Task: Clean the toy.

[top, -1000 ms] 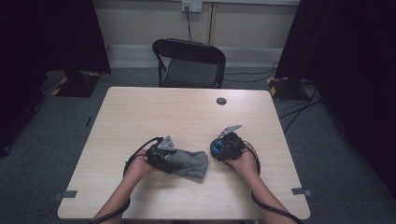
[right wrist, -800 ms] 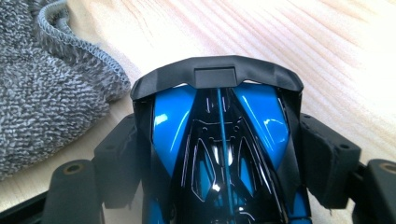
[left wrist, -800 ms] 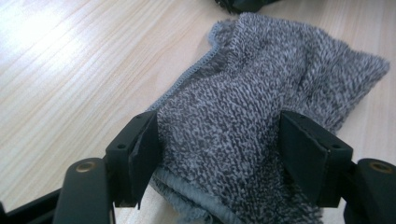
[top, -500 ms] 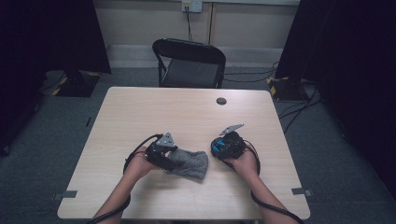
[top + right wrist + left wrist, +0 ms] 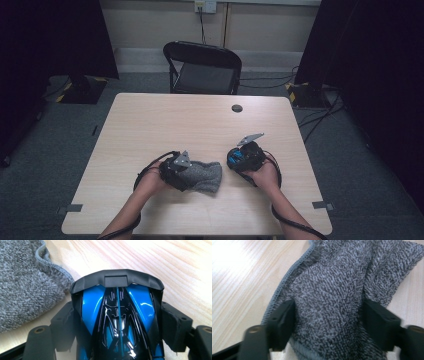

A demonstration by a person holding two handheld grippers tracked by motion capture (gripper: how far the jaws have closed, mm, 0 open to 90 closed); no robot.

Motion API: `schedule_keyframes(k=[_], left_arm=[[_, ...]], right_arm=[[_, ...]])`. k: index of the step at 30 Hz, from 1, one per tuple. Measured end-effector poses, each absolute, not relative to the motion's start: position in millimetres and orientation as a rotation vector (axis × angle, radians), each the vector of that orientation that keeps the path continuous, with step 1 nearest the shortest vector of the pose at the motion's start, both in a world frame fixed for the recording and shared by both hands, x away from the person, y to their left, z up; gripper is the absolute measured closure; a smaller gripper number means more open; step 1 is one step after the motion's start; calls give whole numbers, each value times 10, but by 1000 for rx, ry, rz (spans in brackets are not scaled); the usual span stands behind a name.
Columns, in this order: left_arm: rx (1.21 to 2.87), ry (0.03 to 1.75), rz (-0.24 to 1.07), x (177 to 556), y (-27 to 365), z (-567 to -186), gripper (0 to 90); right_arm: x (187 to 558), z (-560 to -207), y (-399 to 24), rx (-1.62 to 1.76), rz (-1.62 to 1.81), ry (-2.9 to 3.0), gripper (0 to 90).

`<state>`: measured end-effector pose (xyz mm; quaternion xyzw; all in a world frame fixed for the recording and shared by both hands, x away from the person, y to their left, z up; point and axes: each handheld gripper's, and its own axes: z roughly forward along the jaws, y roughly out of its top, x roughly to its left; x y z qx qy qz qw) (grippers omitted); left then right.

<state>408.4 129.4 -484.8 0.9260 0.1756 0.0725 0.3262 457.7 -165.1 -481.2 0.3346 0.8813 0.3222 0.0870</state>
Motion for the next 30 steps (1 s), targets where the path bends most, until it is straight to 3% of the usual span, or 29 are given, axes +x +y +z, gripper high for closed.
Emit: schedule_keyframes(k=[3, 6, 18, 30], left_arm=[[2417, 515, 209, 4058, 1316, -4824, 566], [2420, 622, 200, 4059, 1296, -4784, 690], [2104, 891, 202, 4259, 1518, -4352, 724], [2104, 1032, 280, 4563, 1214, -4171, 720]], right_arm=[[4562, -4782, -1650, 992, 979, 2625, 252], [4544, -4751, -1647, 984, 993, 2632, 252], [4513, -4627, -1690, 991, 1138, 2618, 254], [4394, -4371, -1608, 898, 1226, 2577, 254]])
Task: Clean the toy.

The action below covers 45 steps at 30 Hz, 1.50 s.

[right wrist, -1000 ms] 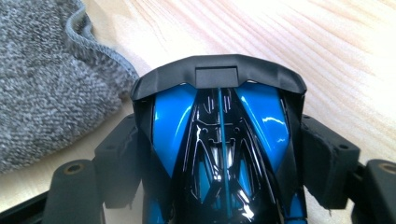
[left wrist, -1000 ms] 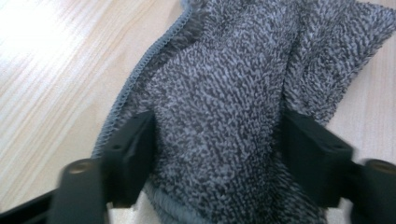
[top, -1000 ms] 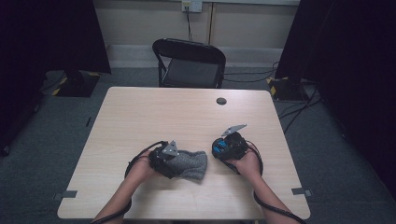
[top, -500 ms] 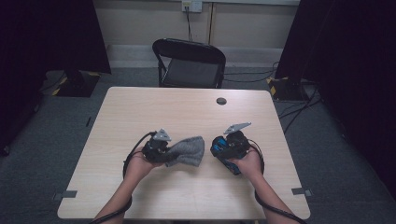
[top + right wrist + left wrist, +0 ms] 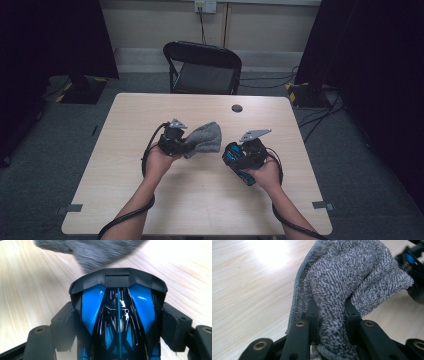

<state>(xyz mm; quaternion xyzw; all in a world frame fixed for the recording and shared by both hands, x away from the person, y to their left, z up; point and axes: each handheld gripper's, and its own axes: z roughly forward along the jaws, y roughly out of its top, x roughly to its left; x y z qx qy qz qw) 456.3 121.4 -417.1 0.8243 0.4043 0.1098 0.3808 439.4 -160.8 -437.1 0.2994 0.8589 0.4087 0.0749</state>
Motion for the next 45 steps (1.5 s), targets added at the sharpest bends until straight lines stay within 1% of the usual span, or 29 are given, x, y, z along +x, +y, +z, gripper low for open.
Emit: schedule_keyframes(k=[4, 7, 11, 14, 18, 20, 23, 27, 29, 39, 42, 45], left_arm=[[2092, 1079, 311, 4659, 1106, -4130, 720], [2129, 1065, 308, 4681, 986, -4123, 720], [2188, 985, 263, 4602, 800, -4184, 720], [2195, 948, 198, 4533, 754, -4225, 723], [2170, 888, 155, 4451, 779, -4213, 723], [2163, 860, 157, 4407, 798, -4196, 723], [2128, 839, 131, 4357, 839, -4165, 723], [2121, 811, 110, 4289, 870, -4147, 723], [2136, 806, 103, 4267, 891, -4161, 723], [2111, 794, 52, 4141, 1033, -4220, 723], [2130, 790, 52, 4122, 1104, -4217, 723], [2168, 798, 96, 4099, 1191, -4205, 723]], right_arm=[[4358, -4351, -1530, 870, 1228, 2586, 254], [4342, -4337, -1484, 865, 1235, 2576, 255], [4347, -4355, -1453, 866, 1213, 2564, 254], [4362, -4374, -1479, 888, 1203, 2551, 255], [4385, -4387, -1533, 912, 1194, 2534, 254], [4398, -4392, -1553, 918, 1194, 2530, 254], [4411, -4403, -1564, 927, 1186, 2526, 254], [4430, -4423, -1583, 940, 1183, 2520, 254], [4438, -4426, -1593, 949, 1182, 2514, 254], [4474, -4445, -1629, 971, 1167, 2500, 254], [4483, -4442, -1643, 979, 1174, 2493, 255], [4495, -4424, -1679, 994, 1188, 2486, 255]])
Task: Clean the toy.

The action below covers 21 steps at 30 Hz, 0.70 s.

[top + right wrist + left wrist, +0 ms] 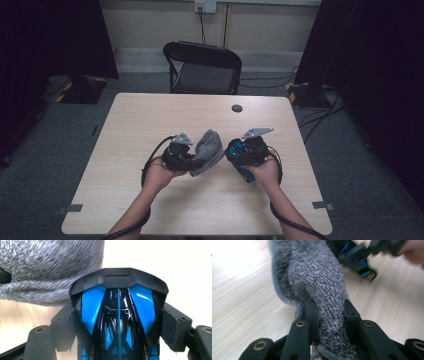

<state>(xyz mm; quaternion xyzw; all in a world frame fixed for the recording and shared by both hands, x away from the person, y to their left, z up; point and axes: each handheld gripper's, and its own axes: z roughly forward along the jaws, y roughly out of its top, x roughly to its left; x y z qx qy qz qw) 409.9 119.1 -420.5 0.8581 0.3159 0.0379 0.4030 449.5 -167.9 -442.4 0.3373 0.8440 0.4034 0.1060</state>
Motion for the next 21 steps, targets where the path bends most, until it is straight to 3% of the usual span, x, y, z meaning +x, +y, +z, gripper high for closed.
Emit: schedule_keyframes(k=[9, 21], left_arm=[[2071, 981, 206, 4322, 1484, -4048, 723], [2027, 1037, 299, 4691, 1028, -3882, 723]], right_arm=[[4457, -4310, -1691, 968, 1224, 2481, 255], [4364, -4289, -1505, 888, 1233, 2533, 254]])
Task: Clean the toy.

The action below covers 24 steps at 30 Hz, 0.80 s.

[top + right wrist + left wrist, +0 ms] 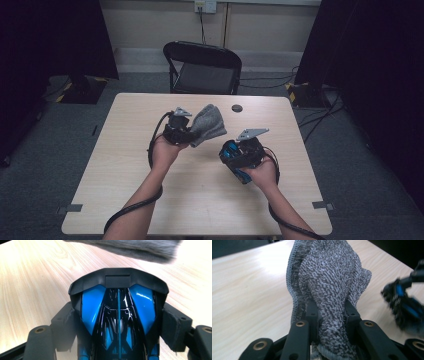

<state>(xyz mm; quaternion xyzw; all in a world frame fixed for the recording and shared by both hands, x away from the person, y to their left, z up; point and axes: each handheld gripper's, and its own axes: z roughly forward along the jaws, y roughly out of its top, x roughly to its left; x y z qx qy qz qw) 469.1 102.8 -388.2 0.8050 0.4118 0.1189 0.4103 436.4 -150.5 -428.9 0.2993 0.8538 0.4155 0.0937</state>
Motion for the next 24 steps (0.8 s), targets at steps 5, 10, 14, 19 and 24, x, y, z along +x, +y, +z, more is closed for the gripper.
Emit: schedule_keyframes(k=[5, 10, 14, 19, 24], left_arm=[[2041, 1053, 282, 4754, 834, -3941, 723], [2085, 1023, 253, 4750, 660, -4010, 723], [2113, 985, 208, 4703, 596, -4059, 723], [2109, 953, 179, 4644, 603, -4049, 724], [2096, 936, 131, 4605, 636, -4045, 726]], right_arm=[[4350, -4299, -1478, 873, 1225, 2542, 254], [4328, -4292, -1446, 848, 1216, 2550, 254], [4326, -4289, -1440, 857, 1212, 2538, 254], [4346, -4320, -1464, 876, 1186, 2534, 254], [4361, -4342, -1481, 893, 1178, 2525, 254]])
